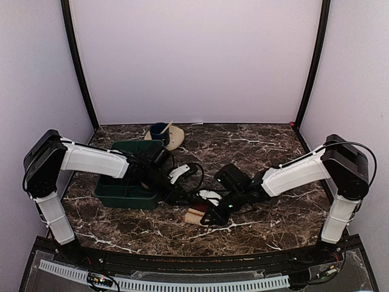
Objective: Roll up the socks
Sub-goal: Roll the sock at the center of the board.
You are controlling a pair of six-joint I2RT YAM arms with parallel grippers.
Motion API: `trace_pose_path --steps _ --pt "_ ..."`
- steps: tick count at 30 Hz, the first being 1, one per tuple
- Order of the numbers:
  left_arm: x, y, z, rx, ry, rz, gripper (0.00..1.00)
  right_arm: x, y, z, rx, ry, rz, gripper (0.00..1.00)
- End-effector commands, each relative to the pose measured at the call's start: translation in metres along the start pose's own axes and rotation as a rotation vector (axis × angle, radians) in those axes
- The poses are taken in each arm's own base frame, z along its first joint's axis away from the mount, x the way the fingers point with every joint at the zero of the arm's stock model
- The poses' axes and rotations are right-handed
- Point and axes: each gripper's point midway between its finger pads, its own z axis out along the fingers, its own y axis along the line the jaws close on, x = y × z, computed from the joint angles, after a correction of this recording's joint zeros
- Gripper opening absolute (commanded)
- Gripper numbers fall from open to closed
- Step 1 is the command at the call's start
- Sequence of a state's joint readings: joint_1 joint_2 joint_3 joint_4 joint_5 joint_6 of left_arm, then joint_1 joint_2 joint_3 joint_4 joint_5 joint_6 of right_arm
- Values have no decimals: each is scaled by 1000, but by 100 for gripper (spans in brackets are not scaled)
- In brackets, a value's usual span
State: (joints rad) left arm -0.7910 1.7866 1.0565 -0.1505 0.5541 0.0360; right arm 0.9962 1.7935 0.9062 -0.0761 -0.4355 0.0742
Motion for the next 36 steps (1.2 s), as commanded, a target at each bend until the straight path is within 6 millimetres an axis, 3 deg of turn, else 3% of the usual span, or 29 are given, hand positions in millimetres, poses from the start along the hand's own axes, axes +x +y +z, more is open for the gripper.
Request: trace_pose_path --steps 1,7,17,27,36 --pt "-7 -12 -6 -37 -43 69 43 59 -4 8 -49 197 163 2" --pt "6 -25 2 -57 -14 127 44 61 -6 10 -80 211 200 2" --pt "12 -49 -3 -67 -39 244 45 62 -8 9 -123 211 240 2" --pt "27 -64 10 -95 20 404 45 62 -9 8 -151 221 259 1" --pt "33 -55 22 -196 56 508 44 59 -7 6 -170 222 256 1"
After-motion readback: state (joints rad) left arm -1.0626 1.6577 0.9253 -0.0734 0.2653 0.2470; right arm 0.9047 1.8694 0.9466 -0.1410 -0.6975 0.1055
